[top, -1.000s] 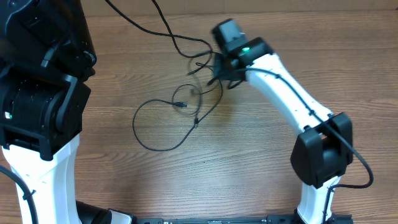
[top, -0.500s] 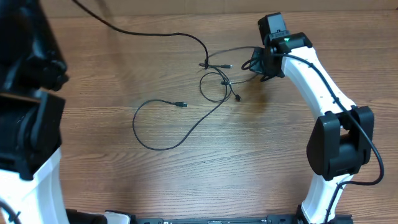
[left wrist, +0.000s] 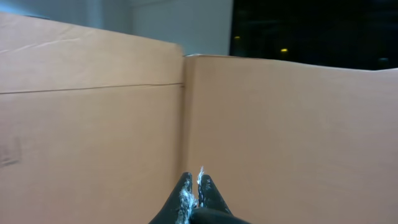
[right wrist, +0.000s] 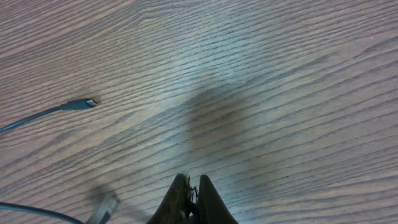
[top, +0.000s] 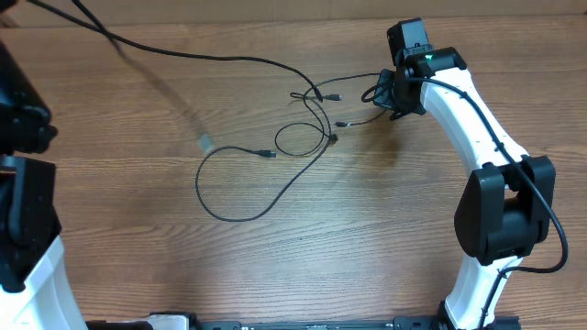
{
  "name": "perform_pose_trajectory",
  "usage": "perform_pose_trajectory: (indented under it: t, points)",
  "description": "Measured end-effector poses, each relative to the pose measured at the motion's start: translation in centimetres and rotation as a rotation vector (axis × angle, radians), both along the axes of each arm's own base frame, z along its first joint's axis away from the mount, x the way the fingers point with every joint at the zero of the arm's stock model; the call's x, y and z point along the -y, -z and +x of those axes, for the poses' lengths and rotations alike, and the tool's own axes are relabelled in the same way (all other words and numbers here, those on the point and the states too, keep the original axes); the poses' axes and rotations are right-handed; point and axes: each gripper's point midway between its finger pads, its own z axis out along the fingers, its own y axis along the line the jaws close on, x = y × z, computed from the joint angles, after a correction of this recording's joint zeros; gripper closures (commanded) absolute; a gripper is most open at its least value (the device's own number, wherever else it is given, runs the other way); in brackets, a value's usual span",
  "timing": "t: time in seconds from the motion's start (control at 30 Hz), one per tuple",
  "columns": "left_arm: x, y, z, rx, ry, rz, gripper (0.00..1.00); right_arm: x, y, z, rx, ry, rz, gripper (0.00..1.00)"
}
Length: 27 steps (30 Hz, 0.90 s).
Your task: Untangle cables
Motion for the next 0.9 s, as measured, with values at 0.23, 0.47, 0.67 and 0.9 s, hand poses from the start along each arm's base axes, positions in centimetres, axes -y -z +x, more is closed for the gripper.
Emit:
perform_pose_trajectory:
  t: [0.23,0.47,0.67,0.9]
  points:
    - [-1.7,2.9,1.6,-0.127,0.025,0.016,0.96,-0.1,-0.1,0.3,0.015,0.000,0.002,0.96]
    - [-2.6,6.5,3.4,-0.218,0.102,-0.068,0.96,-0.4,-0.3,0.9,0.040,-0.005,0.019,0.96]
    - [-3.9,7.7,3.5,-0.240,0.132,-0.117,0.96,-0.7,-0.3,1.0,0.041,-0.009,0.034,0.96]
    - [-6.7,9.2,3.4,-0.262,0.114,-0.175,0.96,-0.7,-0.3,0.9,0.037,-0.010,0.035,0.96]
